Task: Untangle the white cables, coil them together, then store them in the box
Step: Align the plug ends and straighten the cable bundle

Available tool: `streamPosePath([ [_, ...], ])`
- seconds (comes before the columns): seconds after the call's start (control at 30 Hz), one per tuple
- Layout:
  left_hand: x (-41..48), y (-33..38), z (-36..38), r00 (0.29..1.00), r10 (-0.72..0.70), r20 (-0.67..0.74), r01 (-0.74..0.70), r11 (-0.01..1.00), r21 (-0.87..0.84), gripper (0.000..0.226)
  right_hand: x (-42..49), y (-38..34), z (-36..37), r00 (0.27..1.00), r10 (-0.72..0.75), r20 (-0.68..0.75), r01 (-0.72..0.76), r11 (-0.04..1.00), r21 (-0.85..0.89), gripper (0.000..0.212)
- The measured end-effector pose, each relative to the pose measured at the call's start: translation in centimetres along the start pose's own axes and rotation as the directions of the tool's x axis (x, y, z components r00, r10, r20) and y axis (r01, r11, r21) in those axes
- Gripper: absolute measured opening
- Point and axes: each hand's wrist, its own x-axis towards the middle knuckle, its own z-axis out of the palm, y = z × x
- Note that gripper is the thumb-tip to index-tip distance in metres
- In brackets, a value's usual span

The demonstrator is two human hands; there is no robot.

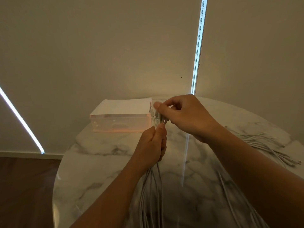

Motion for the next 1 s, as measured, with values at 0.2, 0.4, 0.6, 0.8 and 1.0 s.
streamPosePath([
  [0.2,0.2,-0.6,0.5,0.993,0.052,-0.101,-0.028,0.973,0.230,0.051,0.3,-1.1,0.7,0.984,-0.177,-0.010,0.172,0.966,-0.196,0.018],
  [0.4,0.1,-0.5,0.4,0.987,0.063,-0.147,-0.041,0.989,0.145,0.043,1.1,-0.1,0.4,0.993,-0.093,-0.069,0.090,0.995,-0.053,0.010],
  [0.6,-0.1,-0.1,0.6,0.982,0.080,-0.172,-0.077,0.997,0.027,0.038,1.7,0.8,0.3,0.996,0.082,0.020,-0.082,0.996,-0.031,0.051],
  [0.8,0.0,-0.6,0.9,0.973,0.171,-0.156,-0.138,0.969,0.207,0.040,1.9,0.0,-0.3,0.989,0.011,0.150,0.010,0.990,-0.139,0.052],
  [1.0,0.0,-0.9,1.0,0.975,0.180,-0.129,-0.145,0.959,0.245,0.041,2.7,-0.1,0.1,0.967,-0.107,0.231,0.162,0.958,-0.235,0.023],
])
